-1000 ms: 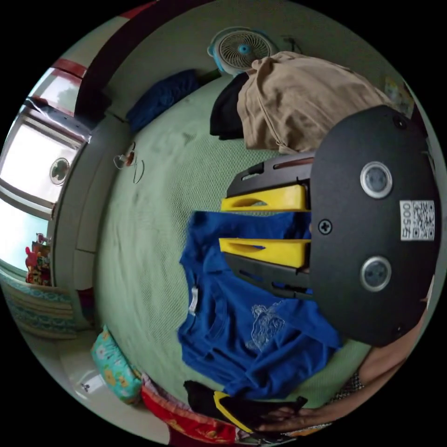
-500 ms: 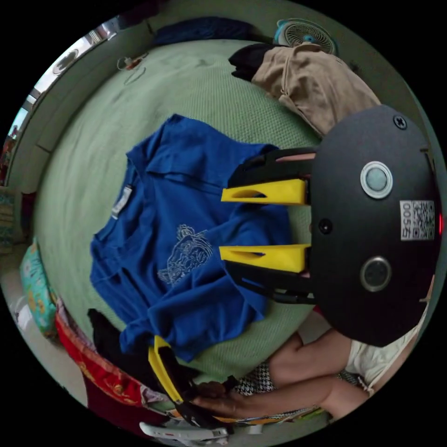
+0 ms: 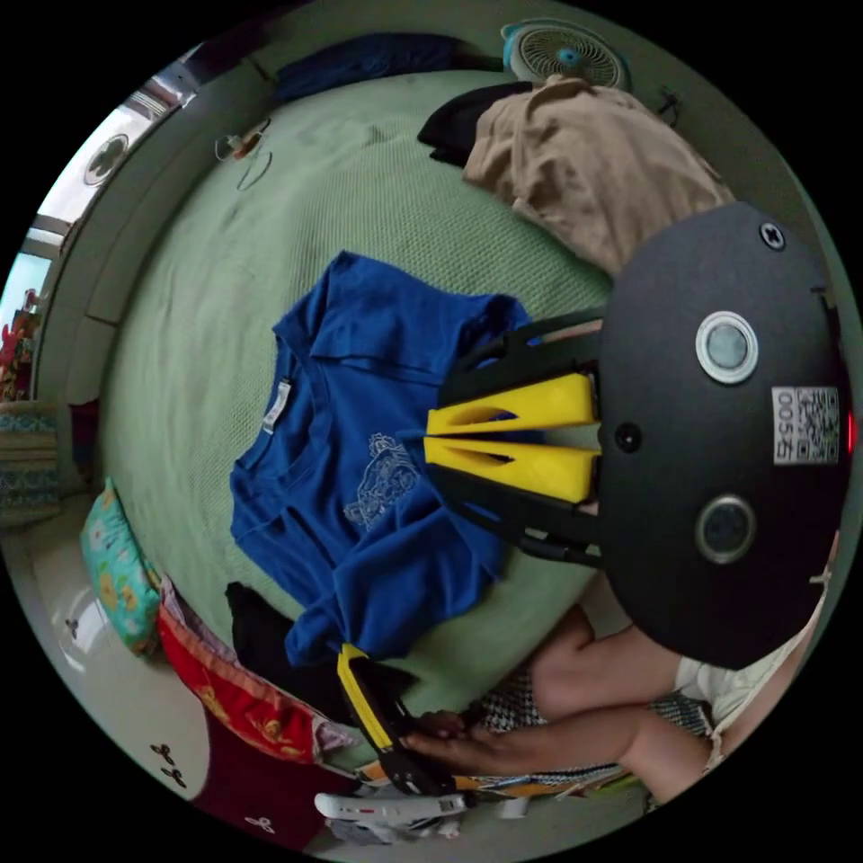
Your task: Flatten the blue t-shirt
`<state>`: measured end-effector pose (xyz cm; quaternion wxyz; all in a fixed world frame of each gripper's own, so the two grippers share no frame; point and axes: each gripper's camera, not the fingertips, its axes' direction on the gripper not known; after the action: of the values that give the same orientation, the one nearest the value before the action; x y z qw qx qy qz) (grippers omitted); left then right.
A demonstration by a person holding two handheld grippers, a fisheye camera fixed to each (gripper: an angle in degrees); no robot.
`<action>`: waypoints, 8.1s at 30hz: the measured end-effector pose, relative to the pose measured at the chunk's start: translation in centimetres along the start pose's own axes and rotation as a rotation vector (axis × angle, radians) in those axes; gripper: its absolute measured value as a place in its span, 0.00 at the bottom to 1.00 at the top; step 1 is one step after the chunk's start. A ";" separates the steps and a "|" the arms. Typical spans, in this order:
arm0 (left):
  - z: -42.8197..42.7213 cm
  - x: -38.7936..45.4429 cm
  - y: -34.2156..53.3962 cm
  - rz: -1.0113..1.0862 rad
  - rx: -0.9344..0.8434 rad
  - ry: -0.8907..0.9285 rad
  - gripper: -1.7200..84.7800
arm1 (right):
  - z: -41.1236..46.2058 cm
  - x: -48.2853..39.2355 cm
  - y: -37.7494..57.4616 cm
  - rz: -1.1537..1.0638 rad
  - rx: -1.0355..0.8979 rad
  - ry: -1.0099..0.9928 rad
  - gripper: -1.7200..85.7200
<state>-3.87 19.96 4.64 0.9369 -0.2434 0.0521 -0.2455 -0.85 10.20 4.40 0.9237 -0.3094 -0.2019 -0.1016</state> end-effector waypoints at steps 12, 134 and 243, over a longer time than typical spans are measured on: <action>-9.4 4.2 15.3 0.076 -0.030 0.039 0.04 | -9.6 1.5 27.1 0.154 0.147 0.096 0.00; 7.7 -33.2 -14.9 -0.258 0.119 0.130 0.01 | 9.9 -16.3 -62.6 -0.311 -0.029 -0.399 0.01; 5.8 20.9 16.6 -0.071 -0.072 -0.022 0.01 | 2.1 -1.6 43.3 0.359 0.063 0.062 0.01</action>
<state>22.93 24.94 2.14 0.9188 -0.2811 0.0419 -0.2740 10.64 45.70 -17.72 0.9420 -0.3081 -0.1177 0.0620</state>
